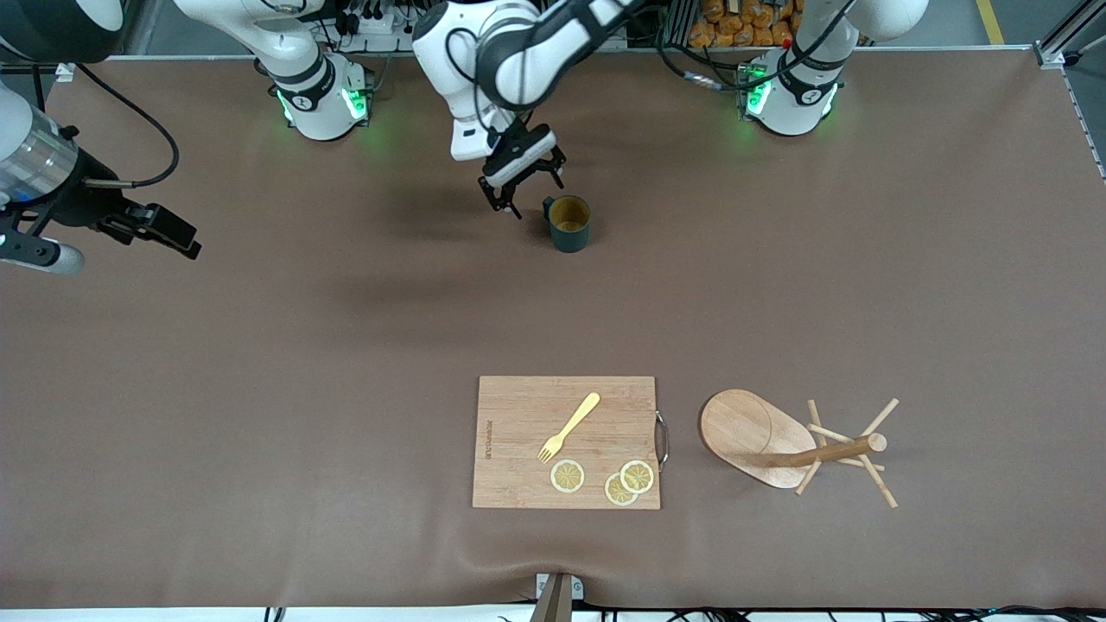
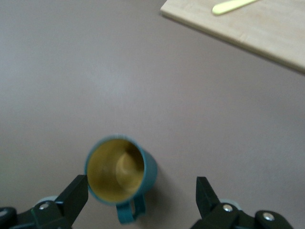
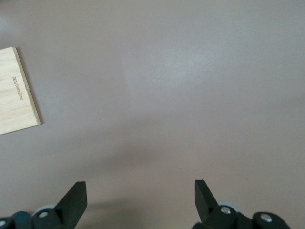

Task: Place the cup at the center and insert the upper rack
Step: 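Lower the left gripper and close it on the mug handle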

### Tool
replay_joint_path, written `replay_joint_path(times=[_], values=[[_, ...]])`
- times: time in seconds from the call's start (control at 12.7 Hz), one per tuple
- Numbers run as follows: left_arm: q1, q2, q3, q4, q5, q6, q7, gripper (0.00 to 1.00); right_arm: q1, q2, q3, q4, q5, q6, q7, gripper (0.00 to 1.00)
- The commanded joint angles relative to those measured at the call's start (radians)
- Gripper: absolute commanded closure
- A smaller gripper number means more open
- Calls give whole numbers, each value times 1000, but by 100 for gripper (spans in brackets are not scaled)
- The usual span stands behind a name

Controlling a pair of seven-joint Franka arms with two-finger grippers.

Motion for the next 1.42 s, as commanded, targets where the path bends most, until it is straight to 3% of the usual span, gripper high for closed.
replay_joint_path(times=[0.0,0.39,0.71,0.95,1.18,1.34], values=[[-87,77,16,36,106,-37,-165,0,-9,14,14,22,2,-12,27,0],[-153,143,16,39,151,-141,-348,0,58,19,18,16,-67,-46,216,0],[-179,180,19,43,173,-140,-413,0,54,10,14,23,-56,20,54,0],[-198,259,23,114,236,-140,-477,0,55,8,13,23,-52,43,28,0],[-230,295,70,121,251,-140,-476,1,54,5,13,25,-44,45,-11,0],[-230,296,69,121,266,-140,-474,9,48,8,10,22,-36,45,-18,0]])
